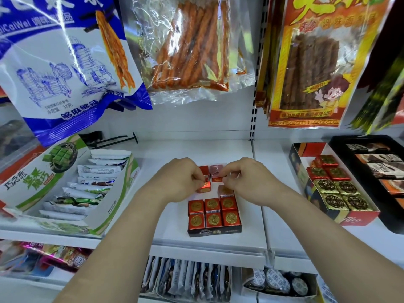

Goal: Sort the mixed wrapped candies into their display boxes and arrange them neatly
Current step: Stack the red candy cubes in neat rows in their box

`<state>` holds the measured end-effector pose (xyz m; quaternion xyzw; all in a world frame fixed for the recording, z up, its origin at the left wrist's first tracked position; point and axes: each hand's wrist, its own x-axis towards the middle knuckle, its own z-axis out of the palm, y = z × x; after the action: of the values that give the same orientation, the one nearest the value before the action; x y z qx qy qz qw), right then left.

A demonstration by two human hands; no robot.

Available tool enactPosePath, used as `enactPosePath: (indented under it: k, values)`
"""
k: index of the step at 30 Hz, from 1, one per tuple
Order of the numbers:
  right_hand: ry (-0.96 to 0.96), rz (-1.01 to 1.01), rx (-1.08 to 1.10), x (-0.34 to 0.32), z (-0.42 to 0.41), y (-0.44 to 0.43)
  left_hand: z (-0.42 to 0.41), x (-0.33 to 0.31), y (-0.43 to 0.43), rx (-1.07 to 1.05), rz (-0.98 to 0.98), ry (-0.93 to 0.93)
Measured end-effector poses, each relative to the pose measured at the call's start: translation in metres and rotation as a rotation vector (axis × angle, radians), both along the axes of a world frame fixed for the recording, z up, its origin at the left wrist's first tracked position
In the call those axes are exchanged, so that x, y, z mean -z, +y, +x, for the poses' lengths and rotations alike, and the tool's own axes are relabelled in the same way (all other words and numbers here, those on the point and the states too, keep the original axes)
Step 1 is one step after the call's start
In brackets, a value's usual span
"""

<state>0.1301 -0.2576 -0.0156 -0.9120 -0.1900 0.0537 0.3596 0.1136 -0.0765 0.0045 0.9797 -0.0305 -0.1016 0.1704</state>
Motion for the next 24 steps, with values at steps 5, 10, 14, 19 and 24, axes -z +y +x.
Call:
enactPosePath:
  k: [5,10,14,19,24]
  values:
    - [0.006,0.014,-0.019,0.001,0.001,0.006,0.002,0.006,0.003,-0.063,-0.185,0.006]
    - [0.022,-0.012,-0.019,0.005,0.003,0.015,0.002,0.009,0.007,-0.059,-0.310,0.051]
    - [0.052,-0.012,0.002,0.006,0.005,0.021,0.002,0.012,0.008,-0.059,-0.341,0.079]
    - [-0.024,-0.105,0.024,0.010,0.006,0.025,0.001,0.012,0.011,-0.055,-0.360,0.077]
    - [-0.060,-0.121,0.041,0.013,0.009,0.024,0.001,0.012,0.006,-0.023,-0.260,0.027]
